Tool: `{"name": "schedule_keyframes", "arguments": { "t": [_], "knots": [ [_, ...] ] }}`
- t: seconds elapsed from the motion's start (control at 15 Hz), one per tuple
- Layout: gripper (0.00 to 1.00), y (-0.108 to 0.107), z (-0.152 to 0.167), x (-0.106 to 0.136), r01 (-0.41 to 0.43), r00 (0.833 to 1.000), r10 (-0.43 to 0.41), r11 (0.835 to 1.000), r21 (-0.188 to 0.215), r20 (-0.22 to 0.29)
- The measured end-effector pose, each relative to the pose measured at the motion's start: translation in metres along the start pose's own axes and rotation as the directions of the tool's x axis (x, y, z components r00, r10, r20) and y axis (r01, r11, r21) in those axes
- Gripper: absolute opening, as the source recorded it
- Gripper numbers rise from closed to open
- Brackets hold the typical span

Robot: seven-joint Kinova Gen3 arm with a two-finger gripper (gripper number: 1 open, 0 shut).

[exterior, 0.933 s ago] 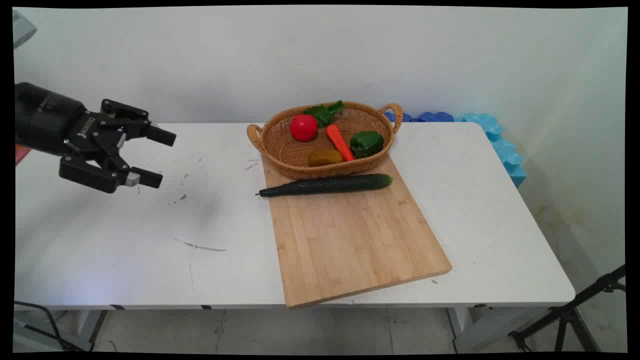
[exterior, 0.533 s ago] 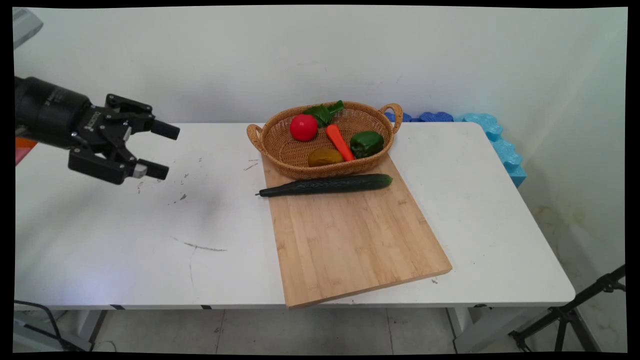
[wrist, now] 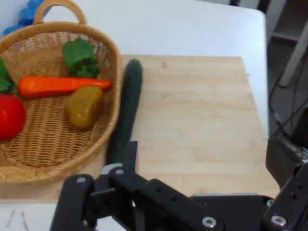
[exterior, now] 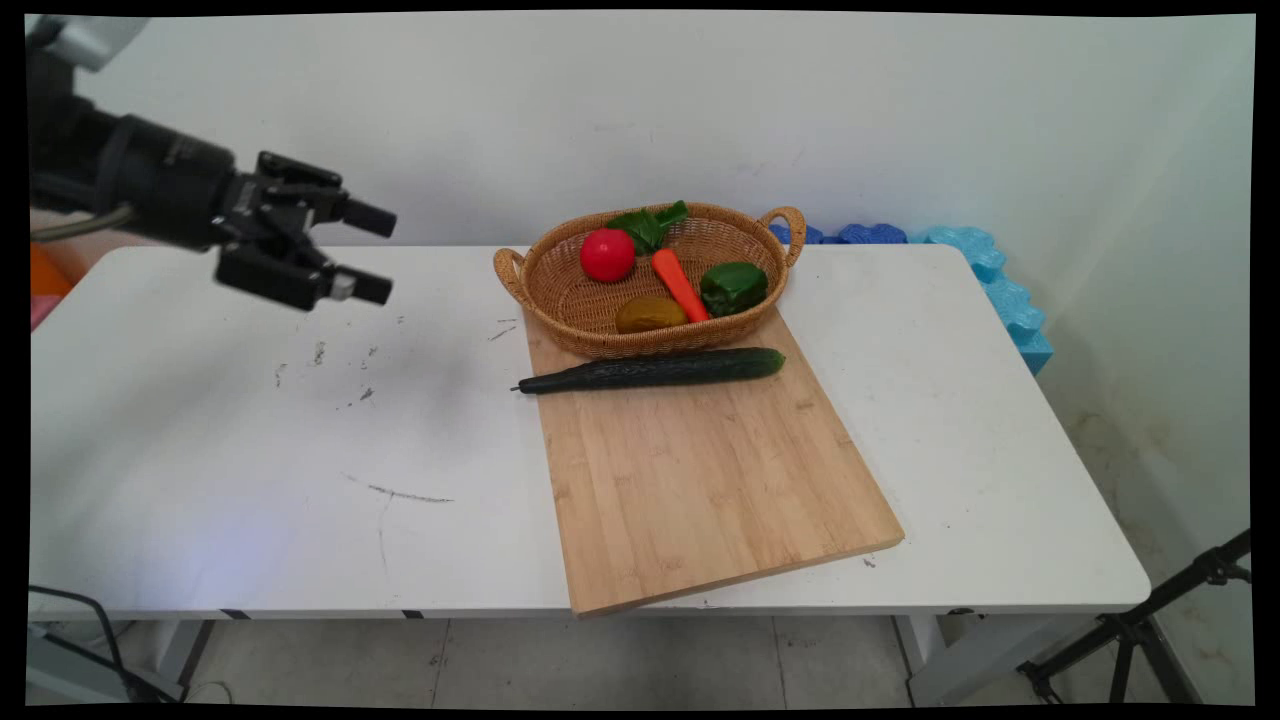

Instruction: Pick up the potato from the vegetable basket

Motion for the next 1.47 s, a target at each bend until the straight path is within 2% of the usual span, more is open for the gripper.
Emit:
{"name": "schedule_keyframes", "arguments": {
  "t": [0.33,0.8,1.13,1.47],
  "knots": [
    [1.0,-0.025,0.036,0.029,0.022,0.999,-0.024,0.998,0.059,0.046],
    [1.0,-0.065,0.111,0.077,0.026,0.988,-0.041,0.995,0.1,0.147],
    [1.0,-0.089,0.176,0.104,0.024,0.973,-0.056,0.989,0.143,0.225],
    [1.0,-0.109,0.225,0.112,0.005,0.95,-0.058,0.985,0.171,0.307]
  ]
}}
